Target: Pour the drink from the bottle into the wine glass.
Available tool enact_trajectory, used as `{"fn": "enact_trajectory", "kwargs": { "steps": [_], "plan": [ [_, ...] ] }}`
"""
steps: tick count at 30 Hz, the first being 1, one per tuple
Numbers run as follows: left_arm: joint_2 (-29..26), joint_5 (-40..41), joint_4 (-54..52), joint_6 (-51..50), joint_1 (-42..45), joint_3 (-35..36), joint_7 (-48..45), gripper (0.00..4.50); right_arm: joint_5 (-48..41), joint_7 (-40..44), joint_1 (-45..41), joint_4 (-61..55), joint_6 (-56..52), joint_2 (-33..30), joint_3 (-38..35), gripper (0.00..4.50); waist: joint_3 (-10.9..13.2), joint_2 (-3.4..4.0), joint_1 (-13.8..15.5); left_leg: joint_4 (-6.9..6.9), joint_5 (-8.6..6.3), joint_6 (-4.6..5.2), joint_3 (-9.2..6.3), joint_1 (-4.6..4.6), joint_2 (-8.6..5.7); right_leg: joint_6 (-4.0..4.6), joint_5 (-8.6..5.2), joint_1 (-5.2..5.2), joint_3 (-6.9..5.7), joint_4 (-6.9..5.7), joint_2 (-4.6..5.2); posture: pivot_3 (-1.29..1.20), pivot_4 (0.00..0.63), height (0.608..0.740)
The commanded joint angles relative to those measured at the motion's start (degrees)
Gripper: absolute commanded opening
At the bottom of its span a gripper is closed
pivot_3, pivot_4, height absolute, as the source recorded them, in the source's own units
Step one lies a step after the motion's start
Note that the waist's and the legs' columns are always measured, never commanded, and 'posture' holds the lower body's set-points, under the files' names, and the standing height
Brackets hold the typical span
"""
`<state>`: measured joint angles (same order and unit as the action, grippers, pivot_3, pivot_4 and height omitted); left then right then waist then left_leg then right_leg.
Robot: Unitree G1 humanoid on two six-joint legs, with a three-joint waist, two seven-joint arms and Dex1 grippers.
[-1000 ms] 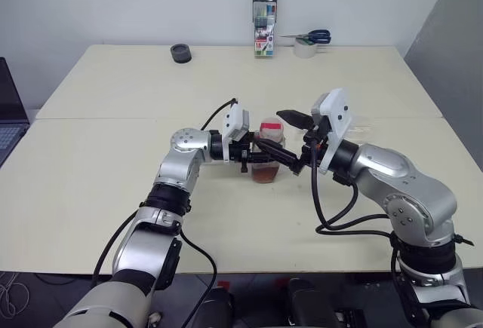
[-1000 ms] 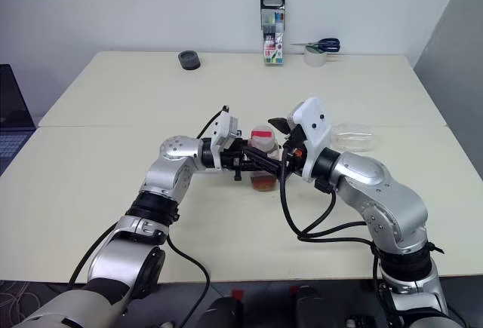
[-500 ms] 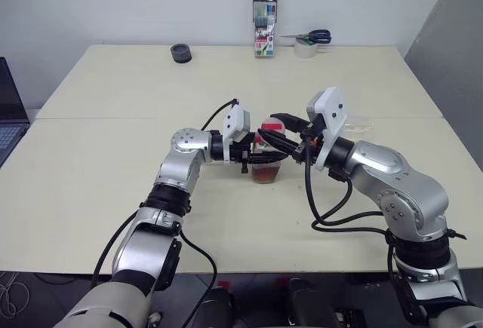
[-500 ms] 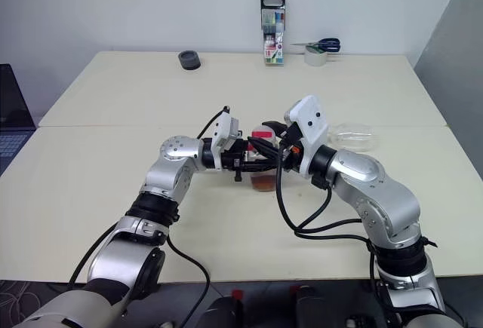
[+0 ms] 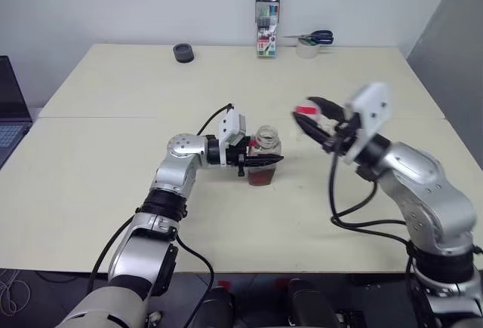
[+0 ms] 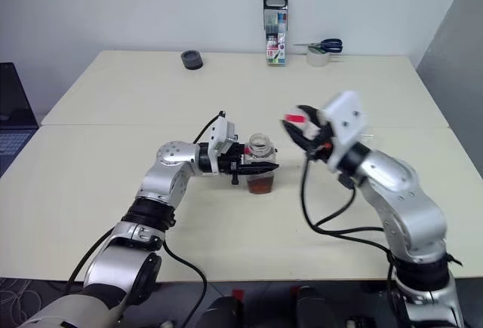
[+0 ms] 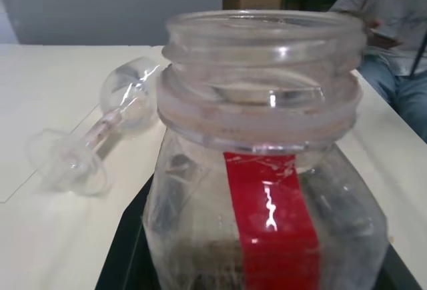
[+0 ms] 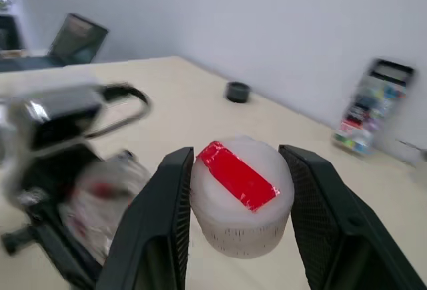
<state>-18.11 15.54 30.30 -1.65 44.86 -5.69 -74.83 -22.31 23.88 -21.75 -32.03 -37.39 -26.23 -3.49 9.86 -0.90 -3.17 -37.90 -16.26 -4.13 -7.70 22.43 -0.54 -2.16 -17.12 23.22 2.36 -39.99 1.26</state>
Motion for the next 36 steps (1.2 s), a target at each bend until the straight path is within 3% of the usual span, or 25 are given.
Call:
{"fn": "enact_trajectory", "kwargs": {
  "steps": [1,5,13,20,26,30,36],
  "plan": [
    [-1.1,2.6,-4.2,-2.3,0.7,2.7,1.6,1.64,4.3,-3.9,9.2,2.5,5.4,0.7,-5.5,1.72,0.0,-0.01,0.1,0.0,0.0,0.01,-0.04,-0.01,0.01,0.0,0.0,-0.02,-0.04,0.0,-0.01,0.0,0.15,0.74],
    [-2.4,2.6,-4.8,-2.9,0.6,3.2,1.8,1.64,6.4,-5.6,18.0,7.5,7.6,3.4,-5.1,1.72,0.0,0.01,0.1,0.01,0.0,0.0,0.04,-0.03,0.01,0.0,0.0,-0.02,0.02,-0.02,-0.02,0.0,0.15,0.74],
    [-3.7,2.7,-3.8,-2.5,2.0,4.4,3.6,1.64,9.1,-7.3,21.9,14.9,9.6,7.0,-3.7,4.48,0.0,0.03,-0.2,0.03,0.0,0.0,0.09,-0.17,0.09,-0.01,0.0,-0.03,0.08,-0.12,-0.14,0.0,0.15,0.74],
    [-4.7,1.2,-0.5,-0.6,3.5,7.8,11.3,1.64,9.1,-5.2,24.1,12.7,5.5,0.9,-7.6,4.5,0.0,0.03,0.5,0.01,0.0,0.0,0.07,-0.17,0.03,-0.01,0.0,-0.09,0.06,-0.07,-0.08,0.0,0.15,0.74],
    [-7.3,-1.8,4.6,1.3,4.4,12.6,25.0,1.64,-4.9,4.7,20.6,0.2,1.2,-3.0,-9.4,4.5,0.0,0.03,0.1,0.02,-0.01,0.01,0.07,-0.19,0.08,-0.01,0.0,-0.09,0.06,-0.05,-0.11,0.0,0.15,0.74],
    [-9.5,-3.1,7.1,1.8,4.2,15.4,33.1,1.64,-10.6,7.0,12.7,-3.5,-4.7,-4.0,-4.3,4.5,0.0,0.02,-0.3,0.02,-0.01,0.01,0.05,-0.21,0.11,-0.01,0.0,-0.09,0.06,-0.07,-0.14,0.0,0.15,0.74],
    [-11.9,-2.8,7.1,0.6,1.6,19.3,41.9,1.64,-6.2,5.7,-2.5,2.2,-4.9,1.2,8.6,4.5,0.0,0.02,-0.2,0.02,0.0,-0.01,0.02,-0.2,0.09,-0.01,0.0,-0.06,0.02,-0.06,-0.1,0.0,0.15,0.74]
  ]
}}
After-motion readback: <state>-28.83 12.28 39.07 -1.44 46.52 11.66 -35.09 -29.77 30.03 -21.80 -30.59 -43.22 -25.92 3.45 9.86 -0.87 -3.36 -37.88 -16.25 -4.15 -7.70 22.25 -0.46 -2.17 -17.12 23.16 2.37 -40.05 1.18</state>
